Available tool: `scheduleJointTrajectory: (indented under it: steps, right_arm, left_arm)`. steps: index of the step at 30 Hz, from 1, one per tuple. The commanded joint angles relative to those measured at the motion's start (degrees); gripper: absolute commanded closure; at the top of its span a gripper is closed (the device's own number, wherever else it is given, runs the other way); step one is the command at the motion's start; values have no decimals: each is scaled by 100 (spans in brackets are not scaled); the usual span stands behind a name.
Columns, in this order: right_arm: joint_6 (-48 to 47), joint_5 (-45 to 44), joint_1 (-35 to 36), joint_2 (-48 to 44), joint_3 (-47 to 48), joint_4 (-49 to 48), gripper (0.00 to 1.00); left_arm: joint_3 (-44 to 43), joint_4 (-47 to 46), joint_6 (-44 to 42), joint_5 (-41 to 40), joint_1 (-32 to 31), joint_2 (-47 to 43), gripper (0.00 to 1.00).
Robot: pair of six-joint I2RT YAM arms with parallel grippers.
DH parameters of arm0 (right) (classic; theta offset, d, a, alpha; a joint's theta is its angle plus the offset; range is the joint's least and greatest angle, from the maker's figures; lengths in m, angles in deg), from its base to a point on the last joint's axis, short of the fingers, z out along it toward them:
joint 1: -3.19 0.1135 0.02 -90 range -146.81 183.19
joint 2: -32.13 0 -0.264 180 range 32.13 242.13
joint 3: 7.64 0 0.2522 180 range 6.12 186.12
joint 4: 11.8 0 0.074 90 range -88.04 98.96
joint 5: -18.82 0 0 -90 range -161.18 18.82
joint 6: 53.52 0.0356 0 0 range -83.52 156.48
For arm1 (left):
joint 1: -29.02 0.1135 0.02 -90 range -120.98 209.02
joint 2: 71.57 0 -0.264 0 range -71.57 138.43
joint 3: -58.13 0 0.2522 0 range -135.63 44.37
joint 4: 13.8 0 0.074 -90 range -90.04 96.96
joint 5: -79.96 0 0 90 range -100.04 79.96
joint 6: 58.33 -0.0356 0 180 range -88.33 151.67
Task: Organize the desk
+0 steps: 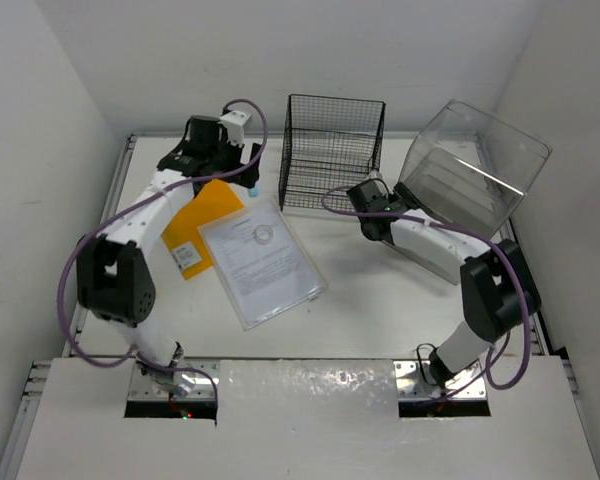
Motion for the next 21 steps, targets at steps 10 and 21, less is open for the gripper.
scheduleJointTrajectory:
  steps: [10, 21]
  right_arm:
    - [1, 709, 1, -953, 187, -122, 33]
    - [564, 1350, 27, -1479, 196, 1, 34]
  left_arm:
    - [-1933, -602, 856, -892, 242, 2513, 1]
    - [-3322, -497, 989, -1332, 269, 4105, 4]
